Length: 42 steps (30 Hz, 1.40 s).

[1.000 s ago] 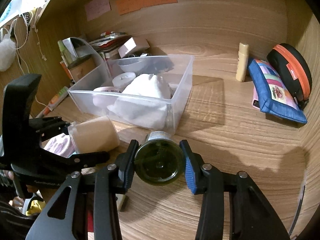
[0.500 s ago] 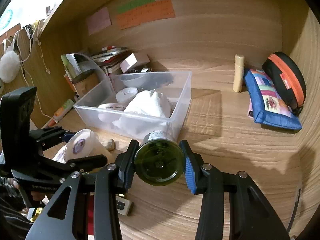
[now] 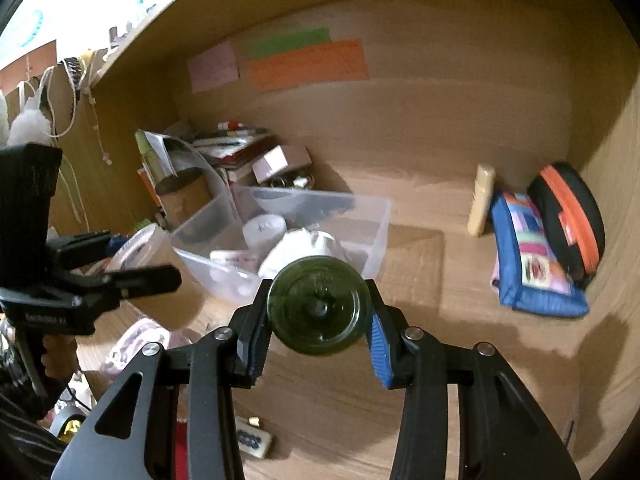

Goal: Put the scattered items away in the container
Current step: 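Carry the beige compact over the bin while right lowers the spray bottle into it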

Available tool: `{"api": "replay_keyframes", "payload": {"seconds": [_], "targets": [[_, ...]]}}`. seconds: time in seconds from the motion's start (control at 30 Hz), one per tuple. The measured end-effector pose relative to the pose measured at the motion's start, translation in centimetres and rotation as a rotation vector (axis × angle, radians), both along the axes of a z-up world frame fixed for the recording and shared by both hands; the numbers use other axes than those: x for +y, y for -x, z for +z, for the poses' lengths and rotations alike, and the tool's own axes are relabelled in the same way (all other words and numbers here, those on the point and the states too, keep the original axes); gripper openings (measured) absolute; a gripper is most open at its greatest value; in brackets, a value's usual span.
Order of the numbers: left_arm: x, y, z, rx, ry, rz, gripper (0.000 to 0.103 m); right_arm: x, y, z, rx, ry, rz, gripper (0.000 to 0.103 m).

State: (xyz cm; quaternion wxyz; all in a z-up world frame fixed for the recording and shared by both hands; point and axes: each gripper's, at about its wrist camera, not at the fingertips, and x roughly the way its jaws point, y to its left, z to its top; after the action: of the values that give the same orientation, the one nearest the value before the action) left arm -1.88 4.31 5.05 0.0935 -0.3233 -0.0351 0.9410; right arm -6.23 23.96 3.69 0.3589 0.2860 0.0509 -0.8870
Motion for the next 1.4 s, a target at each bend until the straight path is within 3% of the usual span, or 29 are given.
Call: {"api": "replay_keyframes", "payload": {"seconds": [0.2, 0.4, 0.6, 0.8, 1.0, 1.4], "targets": [[-1.5, 1.0, 2.2, 0.075, 0.037, 0.075, 0.07, -1.6, 0.2, 1.1, 0.046, -0.011, 0.01, 0.038], [-2.6, 2.6, 3.5, 0.098, 0.049, 0.098, 0.07, -3.3, 1.2, 1.9, 0.074, -0.012, 0.004, 0.038], [-3.3, 5.8, 3.3, 0.041, 0.007, 0.084, 0.07, -5.8, 3.4, 1.6, 0.065, -0.033, -0.015, 0.038], [-3.1, 9.0, 1.5, -0.004, 0.044, 0.105, 0.07, -7.6, 6.0, 0.6, 0.052, -0.081, -0.047, 0.038], [-3.2, 11.6, -0.1, -0.056, 0.026, 0.111, 0.07, -8.8, 8.0, -0.8, 0.039, -0.148, -0.059, 0.038], [-2.7, 15.3, -2.7, -0.124, 0.034, 0.107, 0.07, -9.0, 9.3, -3.1, 0.042, -0.196, -0.09, 0.039]]}}
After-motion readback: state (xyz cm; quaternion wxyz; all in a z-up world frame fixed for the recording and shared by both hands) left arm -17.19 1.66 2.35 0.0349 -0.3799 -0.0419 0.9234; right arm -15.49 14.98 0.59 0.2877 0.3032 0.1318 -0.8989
